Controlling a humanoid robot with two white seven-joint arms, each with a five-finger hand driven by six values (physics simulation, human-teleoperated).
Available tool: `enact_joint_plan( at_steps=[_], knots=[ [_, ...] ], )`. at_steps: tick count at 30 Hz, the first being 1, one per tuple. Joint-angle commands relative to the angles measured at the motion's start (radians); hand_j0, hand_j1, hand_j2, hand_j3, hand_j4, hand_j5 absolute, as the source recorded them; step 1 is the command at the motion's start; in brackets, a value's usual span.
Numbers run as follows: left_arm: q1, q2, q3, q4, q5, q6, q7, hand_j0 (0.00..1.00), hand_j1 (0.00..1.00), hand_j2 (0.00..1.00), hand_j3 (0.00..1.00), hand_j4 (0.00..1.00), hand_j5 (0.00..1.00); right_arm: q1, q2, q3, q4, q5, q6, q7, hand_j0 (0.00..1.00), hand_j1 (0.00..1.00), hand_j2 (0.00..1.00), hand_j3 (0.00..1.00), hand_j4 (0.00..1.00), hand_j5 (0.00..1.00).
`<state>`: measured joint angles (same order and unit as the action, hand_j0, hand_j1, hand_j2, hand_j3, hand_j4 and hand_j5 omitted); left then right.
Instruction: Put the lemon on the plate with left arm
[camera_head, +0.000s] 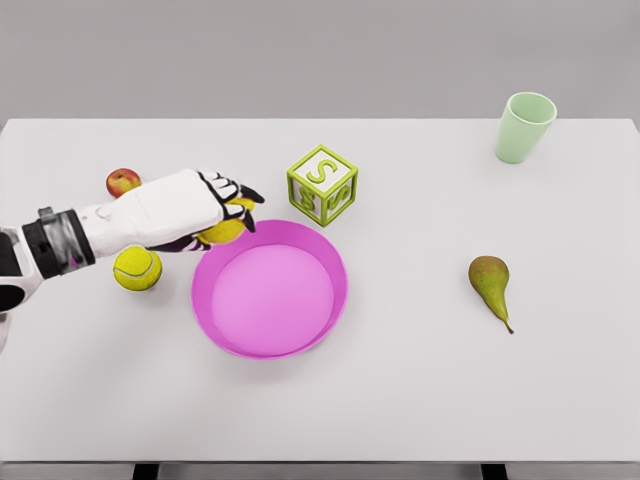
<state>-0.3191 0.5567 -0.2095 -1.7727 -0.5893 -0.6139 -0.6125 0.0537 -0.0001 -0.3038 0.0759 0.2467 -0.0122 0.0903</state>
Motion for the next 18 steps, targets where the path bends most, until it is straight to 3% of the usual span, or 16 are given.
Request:
enact_joint_plan(
  at_steps=[1,9,11,12,13,15,18],
  knots=[
    [0.002,-0.001,-0.001,-0.017,0.005,0.003,0.002,0.59,0.59,0.59,0.59,0.59,0.59,0.0,0.0,0.0,0.001,0.0,0.0,0.0,1.0,1.0,1.0,1.0,1.0,1.0],
    [0.015,-0.004,-0.002,-0.028,0.003,0.003,0.002,0.63,0.63,0.63,0.63,0.63,0.63,0.0,0.0,0.0,0.001,0.0,0.0,0.0,1.0,1.0,1.0,1.0,1.0,1.0],
    [0.015,-0.006,-0.002,-0.028,0.003,0.003,0.002,0.7,0.7,0.7,0.7,0.7,0.7,0.0,0.0,0.0,-0.001,0.0,0.0,0.0,1.0,1.0,1.0,1.0,1.0,1.0],
    [0.015,-0.005,-0.002,-0.028,0.003,0.003,0.002,0.82,0.82,0.82,0.82,0.82,0.82,0.0,0.0,0.0,-0.001,0.0,0.0,0.0,1.0,1.0,1.0,1.0,1.0,1.0],
    [0.015,-0.006,-0.002,-0.028,0.005,0.003,0.002,0.85,0.85,0.85,0.85,0.85,0.85,0.0,0.0,0.0,-0.001,0.0,0.0,0.0,1.0,1.0,1.0,1.0,1.0,1.0],
    [0.015,-0.004,-0.002,-0.028,0.005,0.003,0.002,1.0,1.0,1.0,1.0,1.0,1.0,0.0,0.0,0.0,-0.001,0.0,0.0,0.0,1.0,1.0,1.0,1.0,1.0,1.0],
    [0.015,-0.004,-0.002,-0.028,0.005,0.003,0.002,1.0,1.0,1.0,1.0,1.0,1.0,0.0,0.0,0.0,0.001,0.0,0.0,0.0,1.0,1.0,1.0,1.0,1.0,1.0]
  ],
)
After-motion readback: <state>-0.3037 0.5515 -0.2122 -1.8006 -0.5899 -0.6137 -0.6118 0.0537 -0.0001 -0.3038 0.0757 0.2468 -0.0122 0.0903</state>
